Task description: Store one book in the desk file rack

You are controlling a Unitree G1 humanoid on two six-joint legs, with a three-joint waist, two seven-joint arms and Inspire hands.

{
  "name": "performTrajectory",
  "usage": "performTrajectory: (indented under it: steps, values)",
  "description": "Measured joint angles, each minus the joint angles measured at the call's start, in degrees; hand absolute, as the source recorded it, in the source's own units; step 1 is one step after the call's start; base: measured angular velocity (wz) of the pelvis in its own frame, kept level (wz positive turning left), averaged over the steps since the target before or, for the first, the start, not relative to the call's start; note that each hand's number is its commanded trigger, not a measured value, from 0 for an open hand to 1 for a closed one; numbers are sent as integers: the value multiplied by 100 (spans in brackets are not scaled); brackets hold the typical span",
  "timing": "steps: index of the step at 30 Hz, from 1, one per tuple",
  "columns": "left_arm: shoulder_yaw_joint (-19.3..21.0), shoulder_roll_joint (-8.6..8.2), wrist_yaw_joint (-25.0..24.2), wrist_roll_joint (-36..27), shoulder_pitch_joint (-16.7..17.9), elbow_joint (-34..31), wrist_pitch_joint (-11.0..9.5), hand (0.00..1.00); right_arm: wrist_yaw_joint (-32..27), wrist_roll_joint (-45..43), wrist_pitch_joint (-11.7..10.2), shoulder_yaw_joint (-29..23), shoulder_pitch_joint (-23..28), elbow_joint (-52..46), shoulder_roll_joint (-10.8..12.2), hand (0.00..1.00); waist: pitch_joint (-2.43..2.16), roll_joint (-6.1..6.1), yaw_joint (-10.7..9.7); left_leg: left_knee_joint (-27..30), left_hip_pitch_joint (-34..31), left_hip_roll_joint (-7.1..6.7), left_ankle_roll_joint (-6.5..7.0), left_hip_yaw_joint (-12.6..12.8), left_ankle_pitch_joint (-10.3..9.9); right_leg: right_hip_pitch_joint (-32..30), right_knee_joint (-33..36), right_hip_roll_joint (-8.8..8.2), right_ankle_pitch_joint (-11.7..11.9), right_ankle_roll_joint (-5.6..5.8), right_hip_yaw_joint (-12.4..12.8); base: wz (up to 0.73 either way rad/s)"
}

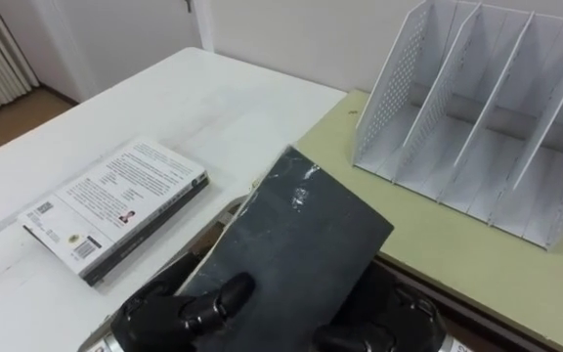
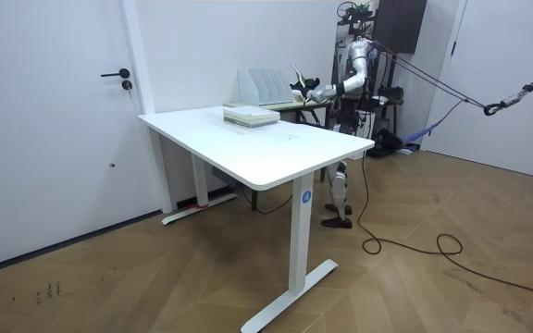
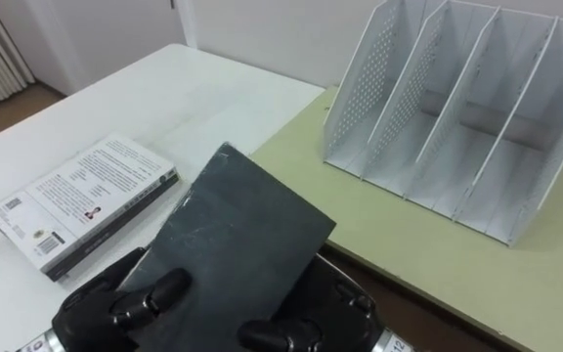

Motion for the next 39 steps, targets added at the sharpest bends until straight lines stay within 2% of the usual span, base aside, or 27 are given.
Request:
performTrajectory:
  steps: [3, 4, 6, 7, 16, 18, 22, 31, 32, 34, 39]
  values:
    - [0, 1, -39, 0, -1, 1, 23, 100, 86, -3, 27, 0, 5, 0, -17, 0, -1, 3, -3, 86, -51, 19, 3, -2, -41, -2, 5, 11, 0, 0, -6, 0]
    - [0, 1, -48, 0, -1, 1, 38, 100, 95, -3, 31, 2, 6, 0, -27, 6, -1, 2, -3, 89, -51, 21, 3, -2, -45, -1, 7, 12, 1, 0, -6, 0]
    - [0, 2, -77, 4, -2, 2, 68, 100, 101, -2, 40, 5, 6, 0, -57, 63, -2, 1, -3, 93, -52, 21, 3, -2, -46, -1, 7, 11, 1, 1, -8, 0]
    - [0, 5, -80, 4, -2, 2, 76, 100, 103, -2, 44, 7, 6, 0, -57, 100, -2, 1, -3, 93, -52, 21, 3, -2, -46, -1, 7, 11, 1, 1, -8, 0]
    - [-19, 124, -229, 4, -16, 2, 142, 100, 184, -1, 106, 43, 6, 28, -146, 100, -2, 6, -3, 94, -59, 26, -4, -2, -55, -2, 1, 15, 1, 1, -14, 0]
    - [-142, 160, -300, 7, -64, 2, 172, 100, 192, -1, 136, 42, 6, 28, -146, 100, -2, 9, 7, 94, -61, 26, -3, -2, -57, -2, 1, 15, 1, 1, -15, 0]
    - [-279, 165, -468, 17, -78, 0, 204, 100, 180, -1, 139, 93, 6, 28, -146, 100, -2, 17, 4, 93, -62, 27, -3, -1, -61, -4, 1, 16, 0, 1, -15, 0]
    - [-302, 122, -456, 1, -86, 31, 202, 100, 31, 171, 139, 171, 7, 24, -168, 100, 13, 83, 44, 176, -57, 64, -18, 54, -108, -45, 88, 31, -16, -15, 13, -3]
    - [-303, 117, -456, 0, -86, 66, 203, 53, -35, 223, 139, 216, 7, 23, -190, 100, 6, 93, 46, 176, -59, 66, -18, 70, -108, -59, 103, 30, -22, -21, 22, -5]
    - [-313, 78, -450, -15, -87, 141, 204, 0, -122, 243, 140, 234, 7, 22, -188, 100, -6, 112, 22, 177, -59, 68, -18, 78, -107, -65, 112, 30, -25, -25, 26, -2]
    - [-297, -5, -435, 10, -84, 248, 198, 0, -267, 220, 140, 178, 8, 0, -190, 100, -29, 143, -9, 175, -22, 67, -19, 109, -105, -31, 109, 28, -26, -23, 38, 0]
